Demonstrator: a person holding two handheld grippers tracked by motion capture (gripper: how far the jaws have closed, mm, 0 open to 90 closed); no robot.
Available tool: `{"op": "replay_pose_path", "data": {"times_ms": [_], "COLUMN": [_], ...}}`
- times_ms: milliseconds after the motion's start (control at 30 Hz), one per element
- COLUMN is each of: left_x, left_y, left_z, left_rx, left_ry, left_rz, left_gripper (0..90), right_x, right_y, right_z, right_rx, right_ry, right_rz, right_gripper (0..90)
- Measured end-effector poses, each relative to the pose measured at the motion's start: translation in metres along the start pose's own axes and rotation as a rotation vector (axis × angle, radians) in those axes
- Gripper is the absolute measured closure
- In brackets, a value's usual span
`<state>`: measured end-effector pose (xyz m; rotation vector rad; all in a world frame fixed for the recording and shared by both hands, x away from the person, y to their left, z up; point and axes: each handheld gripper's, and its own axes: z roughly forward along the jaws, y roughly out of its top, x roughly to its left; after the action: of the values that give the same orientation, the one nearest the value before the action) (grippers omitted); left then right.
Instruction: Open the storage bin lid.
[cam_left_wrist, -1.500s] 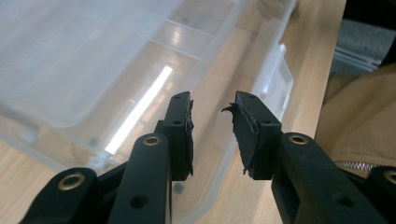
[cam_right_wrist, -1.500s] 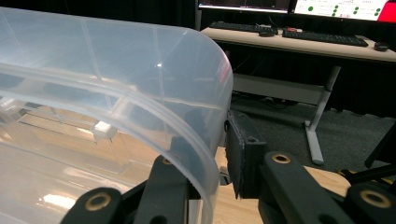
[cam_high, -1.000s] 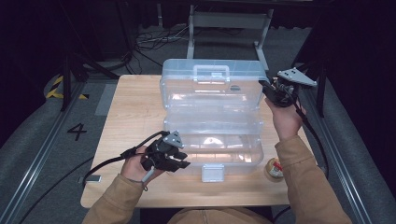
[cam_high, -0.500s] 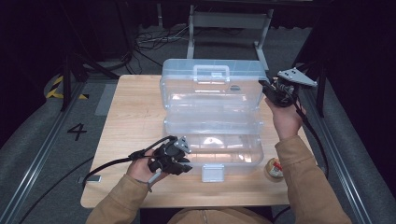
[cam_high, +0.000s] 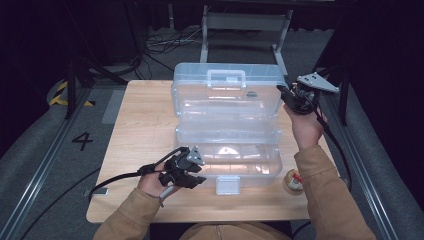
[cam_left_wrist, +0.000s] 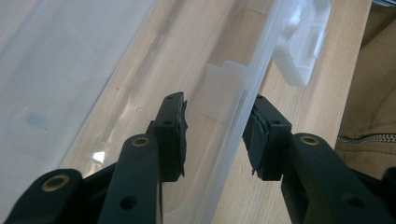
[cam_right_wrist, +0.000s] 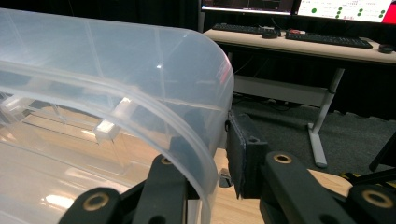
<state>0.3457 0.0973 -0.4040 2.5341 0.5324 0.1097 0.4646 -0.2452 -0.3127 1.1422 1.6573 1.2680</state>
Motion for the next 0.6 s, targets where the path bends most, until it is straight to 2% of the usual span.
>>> {"op": "replay_pose_path", "data": {"times_ms": [33, 67, 100, 133, 267, 333, 533, 600], "left_x": [0.0002, -0.0004, -0.0017, -0.0026, -0.0038, -0.0064, -0.0048, -0.0075], "left_y": [0.0004, 0.0011, 0.0015, 0.0021, 0.0036, 0.0050, 0.0035, 0.0028], "left_z": [0.0002, -0.0002, -0.0006, -0.0008, -0.0011, -0.0006, 0.0013, 0.0019], "left_rx": [0.001, 0.004, 0.005, 0.009, 0.027, 0.038, 0.024, 0.016], "left_ry": [-0.022, -0.041, -0.032, -0.022, -0.018, 0.001, -0.019, 0.006], "left_rz": [-0.009, 0.001, 0.008, 0.021, 0.016, 0.021, 0.002, 0.010], "left_gripper": [66.3, 70.2, 75.3, 75.5, 75.9, 75.9, 75.5, 75.3], "right_x": [-0.0002, -0.0003, -0.0003, -0.0004, -0.0007, -0.0011, -0.0018, -0.0022], "right_y": [0.0000, 0.0000, 0.0001, 0.0001, 0.0002, 0.0003, 0.0009, 0.0012], "right_z": [0.0001, 0.0003, 0.0004, 0.0004, 0.0012, 0.0016, 0.0032, 0.0045], "right_rx": [0.001, 0.001, 0.001, 0.001, 0.001, 0.003, 0.005, 0.007], "right_ry": [-0.001, 0.001, 0.000, 0.000, 0.001, 0.002, 0.001, 0.000], "right_rz": [-0.002, -0.002, -0.001, -0.001, 0.001, 0.003, 0.002, 0.003], "right_gripper": [77.4, 77.4, 77.5, 77.5, 77.5, 77.5, 77.6, 77.7]}}
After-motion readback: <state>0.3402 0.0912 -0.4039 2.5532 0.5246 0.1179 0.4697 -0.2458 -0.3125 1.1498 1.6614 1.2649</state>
